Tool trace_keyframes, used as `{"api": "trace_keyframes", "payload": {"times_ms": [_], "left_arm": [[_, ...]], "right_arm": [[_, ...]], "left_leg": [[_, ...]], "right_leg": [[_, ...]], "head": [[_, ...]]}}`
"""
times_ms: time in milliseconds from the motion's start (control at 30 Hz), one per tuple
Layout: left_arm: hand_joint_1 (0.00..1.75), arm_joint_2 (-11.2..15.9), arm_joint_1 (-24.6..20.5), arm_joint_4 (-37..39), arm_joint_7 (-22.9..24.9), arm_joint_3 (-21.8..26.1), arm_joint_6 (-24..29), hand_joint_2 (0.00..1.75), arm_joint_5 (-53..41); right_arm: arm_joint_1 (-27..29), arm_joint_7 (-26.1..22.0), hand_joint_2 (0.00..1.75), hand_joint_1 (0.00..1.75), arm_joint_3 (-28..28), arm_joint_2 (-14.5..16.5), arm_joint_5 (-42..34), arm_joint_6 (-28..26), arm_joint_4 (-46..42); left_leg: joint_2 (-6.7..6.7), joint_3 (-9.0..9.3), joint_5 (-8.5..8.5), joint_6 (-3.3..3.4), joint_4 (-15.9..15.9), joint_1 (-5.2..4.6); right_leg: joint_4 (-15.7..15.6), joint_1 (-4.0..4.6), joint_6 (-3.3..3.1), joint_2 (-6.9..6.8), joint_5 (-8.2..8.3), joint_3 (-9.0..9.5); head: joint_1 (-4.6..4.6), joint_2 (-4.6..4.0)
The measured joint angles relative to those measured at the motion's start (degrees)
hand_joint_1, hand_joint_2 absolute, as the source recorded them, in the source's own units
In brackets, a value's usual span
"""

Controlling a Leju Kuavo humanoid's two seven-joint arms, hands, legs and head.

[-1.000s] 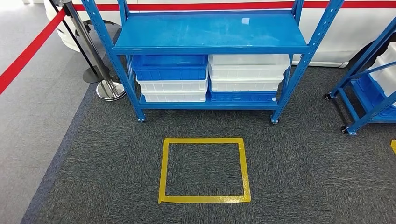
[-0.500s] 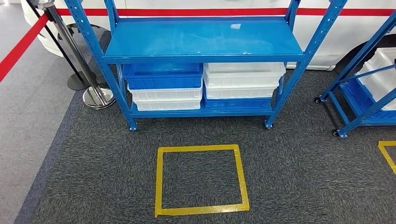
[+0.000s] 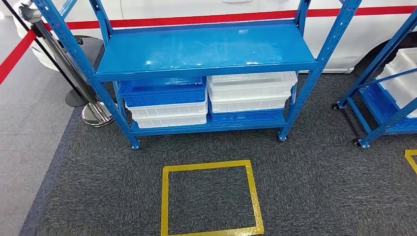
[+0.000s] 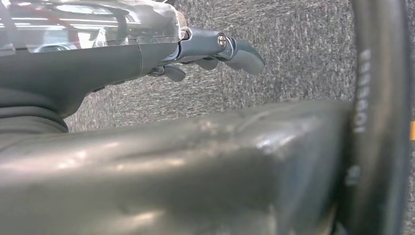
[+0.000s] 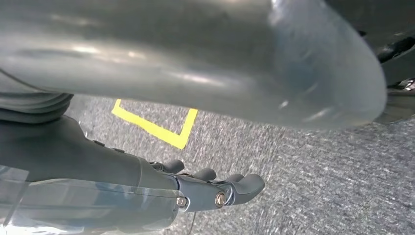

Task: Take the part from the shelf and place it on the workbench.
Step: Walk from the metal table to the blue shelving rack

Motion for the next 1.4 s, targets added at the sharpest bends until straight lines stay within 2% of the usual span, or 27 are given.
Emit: {"api": "trace_keyframes", "payload": {"times_ms": [67,100,133,167,267,300,333,400,433,467,500,567,600,667,700,767,833,900,967,1000,1033,1100,1167,1267,1300,1333,1400], "left_arm": [[0.00,0.00,0.31,0.00,0.05,0.04,0.00,0.00,-0.10],[0.00,0.00,0.38,0.01,0.11,0.07,0.00,0.00,-0.16],[0.00,-0.01,0.36,0.01,0.17,0.10,0.01,0.00,-0.21],[0.00,-0.01,0.27,0.01,0.23,0.13,0.02,0.00,-0.26],[0.00,0.00,0.02,0.00,0.27,0.13,0.03,0.00,-0.36],[0.00,0.00,-0.03,0.00,0.25,0.13,0.02,0.00,-0.39],[0.00,0.00,-0.08,0.00,0.24,0.13,0.02,0.00,-0.42],[0.00,0.01,-0.09,0.00,0.24,0.13,0.01,0.00,-0.43],[0.00,0.02,-0.07,0.00,0.24,0.13,0.01,0.00,-0.43],[0.00,0.02,-0.03,0.00,0.24,0.14,0.01,0.00,-0.43],[0.00,0.02,0.02,0.00,0.25,0.14,0.00,0.00,-0.43],[0.00,-0.02,0.16,0.01,0.25,0.16,0.00,0.00,-0.43],[0.00,-0.07,0.15,0.01,0.25,0.16,0.00,0.00,-0.43],[0.00,-0.16,0.05,0.02,0.25,0.17,0.00,0.00,-0.43],[0.00,-0.17,-0.05,0.02,0.25,0.17,0.00,0.00,-0.43],[0.00,-0.16,-0.14,0.01,0.25,0.17,0.00,0.00,-0.43],[0.00,-0.17,-0.26,0.01,0.23,0.17,0.00,0.00,-0.44],[0.00,-0.20,-0.26,0.02,0.24,0.17,0.00,0.00,-0.45],[0.00,-0.20,-0.10,0.02,0.25,0.17,0.00,0.00,-0.45],[0.00,-0.20,-0.02,0.02,0.25,0.18,0.00,0.00,-0.45],[0.00,-0.20,0.04,0.02,0.25,0.19,0.00,0.00,-0.45],[0.00,-0.20,0.20,0.02,0.25,0.20,0.00,0.00,-0.44],[0.00,-0.20,0.36,0.02,0.28,0.20,0.00,0.00,-0.44],[0.00,-0.19,0.41,0.02,0.31,0.23,0.00,0.00,-0.44],[0.00,-0.19,0.30,0.02,0.29,0.24,0.00,0.00,-0.45],[0.00,-0.19,0.14,0.02,0.27,0.24,0.00,0.00,-0.46],[0.00,-0.19,-0.10,0.02,0.24,0.24,0.00,0.00,-0.47]], "right_arm": [[-0.07,0.12,0.00,0.00,-0.04,0.01,-0.21,0.24,0.01],[-0.12,0.14,0.00,0.00,-0.05,0.02,-0.20,0.29,0.02],[-0.17,0.16,0.00,0.00,-0.06,0.04,-0.11,0.28,0.03],[-0.11,0.19,0.00,0.00,-0.07,0.05,0.02,0.27,0.04],[0.02,0.22,0.00,0.00,-0.07,0.07,0.39,0.21,0.04],[-0.05,0.22,0.00,0.00,-0.07,0.07,0.43,0.16,0.04],[-0.18,0.23,0.00,0.00,-0.06,0.07,0.43,0.09,0.04],[-0.39,0.23,0.00,0.00,-0.05,0.07,0.43,-0.03,0.04],[-0.42,0.23,0.00,0.00,-0.04,0.07,0.43,-0.05,0.04],[-0.39,0.23,0.00,0.00,-0.04,0.07,0.44,-0.06,0.04],[-0.29,0.23,0.00,0.00,-0.04,0.06,0.44,-0.06,0.04],[-0.01,0.23,0.00,0.00,-0.04,0.05,0.45,-0.06,0.04],[0.11,0.23,0.00,0.00,-0.04,0.03,0.45,-0.06,0.04],[0.07,0.23,0.00,0.00,-0.04,-0.01,0.44,-0.06,0.04],[0.00,0.23,0.00,0.00,-0.04,-0.02,0.44,-0.06,0.04],[-0.01,0.23,0.00,0.00,-0.04,-0.01,0.45,-0.06,0.04],[0.01,0.23,0.00,0.00,-0.04,0.00,0.46,-0.07,0.04],[-0.06,0.23,0.00,0.00,-0.04,0.00,0.50,-0.08,0.04],[-0.07,0.23,0.00,0.00,-0.04,0.00,0.53,-0.08,0.04],[-0.02,0.23,0.00,0.00,-0.04,0.00,0.54,-0.08,0.04],[0.03,0.23,0.00,0.00,-0.04,0.00,0.54,-0.08,0.04],[0.11,0.24,0.00,0.00,-0.04,0.01,0.54,-0.08,0.06],[0.03,0.26,0.00,0.00,-0.04,0.03,0.55,-0.08,0.09],[-0.16,0.28,0.00,0.00,-0.04,0.04,0.58,-0.06,0.11],[-0.26,0.28,0.00,0.00,-0.04,0.04,0.59,-0.05,0.11],[-0.40,0.30,0.00,0.00,-0.04,0.04,0.60,-0.04,0.11],[-0.59,0.30,0.00,0.00,-0.04,0.04,0.61,-0.02,0.11]], "left_leg": [[-0.38,0.80,5.71,0.35,-6.41,0.10],[-0.53,1.17,7.53,0.64,-9.15,0.02],[-0.60,1.41,8.67,0.95,-10.87,-0.13],[-0.62,1.53,8.96,1.34,-11.68,-0.27],[-0.72,3.27,8.98,2.73,-12.89,-0.32],[-0.69,3.96,8.87,3.14,-13.16,-0.28],[-0.62,4.51,8.75,3.47,-13.38,-0.26],[-0.46,5.02,8.21,3.80,-13.43,-0.36],[-0.43,5.32,7.84,3.83,-13.43,-0.40],[-0.43,5.75,7.42,3.80,-13.43,-0.43],[-0.47,6.34,6.94,3.71,-13.43,-0.44],[-0.54,7.65,5.87,3.44,-13.44,-0.43],[-0.55,8.20,5.35,3.19,-13.41,-0.48],[-0.48,8.85,4.62,2.48,-13.49,-0.57],[-0.45,9.27,4.54,2.11,-13.50,-0.64],[-0.40,9.66,4.59,1.53,-12.68,-0.63],[-0.42,7.42,4.06,0.99,-8.33,-0.48],[-0.43,2.85,1.69,0.52,-1.52,-0.23],[-0.42,-0.91,-0.49,0.21,2.02,-0.04],[-0.42,-1.73,-0.14,0.13,1.39,0.03],[-0.41,-1.77,1.60,0.15,-0.89,0.08],[-0.40,-0.97,7.29,0.56,-7.26,-0.02],[-0.35,-0.39,10.10,1.30,-10.68,-0.40],[-0.37,1.20,10.04,2.57,-11.67,-0.54],[-0.41,1.91,9.87,2.97,-12.06,-0.44],[-0.44,2.59,9.71,3.33,-12.39,-0.36],[-0.41,3.33,9.21,3.78,-12.68,-0.30]], "right_leg": [[0.00,-0.04,0.24,0.61,-0.92,1.26],[0.00,-0.04,0.44,0.92,-1.29,1.68],[-0.08,-0.04,0.73,1.11,-1.64,1.93],[0.03,-0.02,1.13,1.33,-1.80,2.25],[1.32,-0.07,2.29,0.81,-2.04,2.91],[2.77,-0.07,2.49,0.31,-2.73,2.32],[5.15,-0.08,2.65,-0.17,-3.95,0.99],[11.59,-0.08,2.90,-0.65,-6.88,-3.38],[14.09,-0.10,2.99,-0.69,-7.56,-5.50],[15.03,-0.12,3.02,-0.72,-7.22,-6.90],[14.00,-0.11,3.00,-0.77,-5.71,-7.32],[7.47,-0.02,2.70,-1.02,-0.43,-5.98],[4.34,0.17,2.43,-1.21,1.19,-5.25],[1.20,0.55,1.68,-1.45,2.43,-4.58],[1.01,0.66,1.34,-1.41,1.96,-4.40],[0.38,0.40,0.66,-1.26,2.13,-3.29],[-0.28,0.17,0.02,-1.27,1.69,-1.83],[-0.58,0.16,-0.33,-1.22,0.91,-0.79],[-0.59,0.15,-0.32,-1.01,-0.09,0.33],[-0.59,0.14,-0.25,-0.92,-0.64,1.06],[-0.59,0.14,-0.14,-0.86,-1.23,1.87],[-0.56,0.16,0.21,-0.81,-2.45,3.39],[-0.56,0.18,0.88,-0.65,-3.47,4.30],[0.21,0.10,2.05,-0.60,-3.93,5.46],[1.40,0.07,2.29,-0.68,-4.09,5.26],[3.34,0.02,2.48,-0.75,-4.64,4.23],[9.48,-0.06,2.72,-0.86,-6.81,-0.11]], "head": [[0.01,0.00],[0.01,0.00],[0.01,0.00],[0.02,0.00],[0.02,0.00],[0.02,0.00],[0.02,0.00],[0.02,0.00],[0.02,0.00],[0.02,0.00],[0.02,0.00],[0.03,0.00],[0.03,0.00],[0.02,0.00],[0.01,0.00],[0.01,0.00],[0.00,0.00],[-0.01,0.00],[-0.01,0.00],[-0.01,0.00],[-0.01,0.00],[0.01,0.00],[0.01,0.00],[0.01,0.00],[0.02,0.00],[0.01,0.00],[0.01,0.00]]}}
